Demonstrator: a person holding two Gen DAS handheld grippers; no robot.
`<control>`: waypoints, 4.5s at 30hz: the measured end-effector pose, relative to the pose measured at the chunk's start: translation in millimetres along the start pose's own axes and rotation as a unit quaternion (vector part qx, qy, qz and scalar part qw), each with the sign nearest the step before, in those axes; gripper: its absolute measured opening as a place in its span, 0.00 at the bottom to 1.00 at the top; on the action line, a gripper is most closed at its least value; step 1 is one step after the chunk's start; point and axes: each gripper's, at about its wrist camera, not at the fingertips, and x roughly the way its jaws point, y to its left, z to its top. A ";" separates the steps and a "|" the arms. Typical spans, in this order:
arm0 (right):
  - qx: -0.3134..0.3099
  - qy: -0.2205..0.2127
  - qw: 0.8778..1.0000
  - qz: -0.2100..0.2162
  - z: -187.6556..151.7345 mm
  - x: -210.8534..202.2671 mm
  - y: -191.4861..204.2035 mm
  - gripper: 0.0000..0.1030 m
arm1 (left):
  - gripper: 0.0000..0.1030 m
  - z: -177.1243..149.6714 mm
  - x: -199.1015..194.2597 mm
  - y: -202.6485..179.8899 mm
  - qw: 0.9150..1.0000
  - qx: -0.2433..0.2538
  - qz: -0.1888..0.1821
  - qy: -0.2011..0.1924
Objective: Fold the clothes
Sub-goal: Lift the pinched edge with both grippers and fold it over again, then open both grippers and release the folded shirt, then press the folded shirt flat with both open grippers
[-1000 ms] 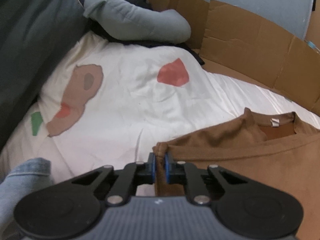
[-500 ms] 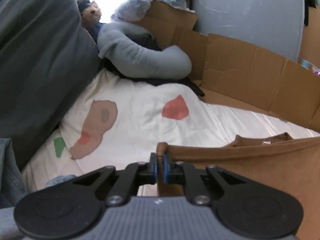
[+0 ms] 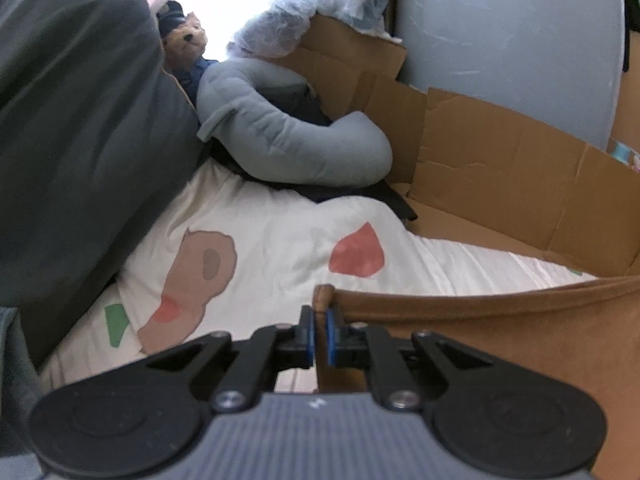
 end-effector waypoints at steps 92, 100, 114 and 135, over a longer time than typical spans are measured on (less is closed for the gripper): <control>0.043 0.072 0.993 0.084 -52.8 -78.1 44.9 0.45 | 0.74 -35.8 -68.7 -82.6 0.988 -0.015 -0.061 0.143; 0.021 0.108 0.990 0.093 -91.5 -62.4 56.0 0.45 | 0.73 -81.2 -57.8 -87.9 0.980 0.008 -0.077 0.181; 0.021 0.159 0.983 0.084 -151.5 -61.8 47.8 0.45 | 0.70 -137.5 -62.4 -68.7 0.969 0.012 -0.045 0.242; 0.029 0.160 0.985 0.056 -147.6 -116.5 21.6 0.45 | 0.53 -135.6 -105.4 -35.4 0.969 0.027 0.027 0.242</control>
